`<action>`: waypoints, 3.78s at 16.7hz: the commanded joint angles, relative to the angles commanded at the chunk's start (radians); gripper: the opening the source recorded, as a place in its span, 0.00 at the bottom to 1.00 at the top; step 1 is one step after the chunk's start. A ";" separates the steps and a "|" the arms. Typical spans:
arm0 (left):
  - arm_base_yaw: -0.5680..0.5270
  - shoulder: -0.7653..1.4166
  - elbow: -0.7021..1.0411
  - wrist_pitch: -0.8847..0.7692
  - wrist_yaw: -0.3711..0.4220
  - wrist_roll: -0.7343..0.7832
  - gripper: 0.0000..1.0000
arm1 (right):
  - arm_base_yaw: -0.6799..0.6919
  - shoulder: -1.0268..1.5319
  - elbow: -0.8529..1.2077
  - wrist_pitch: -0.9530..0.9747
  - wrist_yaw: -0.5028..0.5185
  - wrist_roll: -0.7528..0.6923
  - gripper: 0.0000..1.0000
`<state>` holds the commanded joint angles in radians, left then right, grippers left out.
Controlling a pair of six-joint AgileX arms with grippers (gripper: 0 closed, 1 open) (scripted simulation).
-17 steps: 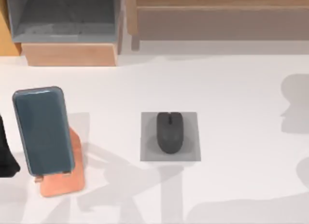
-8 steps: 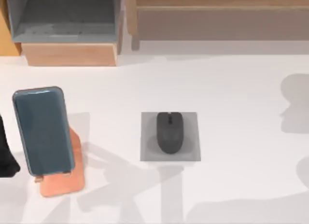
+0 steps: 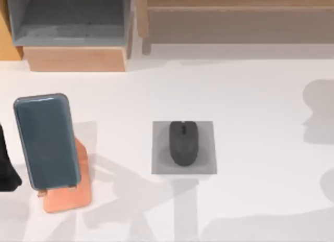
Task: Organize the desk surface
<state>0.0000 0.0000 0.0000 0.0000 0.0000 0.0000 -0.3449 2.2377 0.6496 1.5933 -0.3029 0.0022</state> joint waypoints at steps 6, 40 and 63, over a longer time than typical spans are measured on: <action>0.000 0.000 0.000 0.000 0.000 0.000 1.00 | -0.002 -0.037 -0.006 -0.031 0.000 0.002 0.00; 0.000 0.000 0.000 0.000 0.000 0.000 1.00 | 0.784 -0.094 0.927 -1.022 0.784 0.001 0.00; 0.000 0.000 0.000 0.000 0.000 0.000 1.00 | 0.786 -0.089 0.930 -1.027 0.785 0.002 0.53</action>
<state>0.0000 0.0000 0.0000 0.0000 0.0000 0.0000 0.4413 2.1487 1.5800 0.5665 0.4822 0.0042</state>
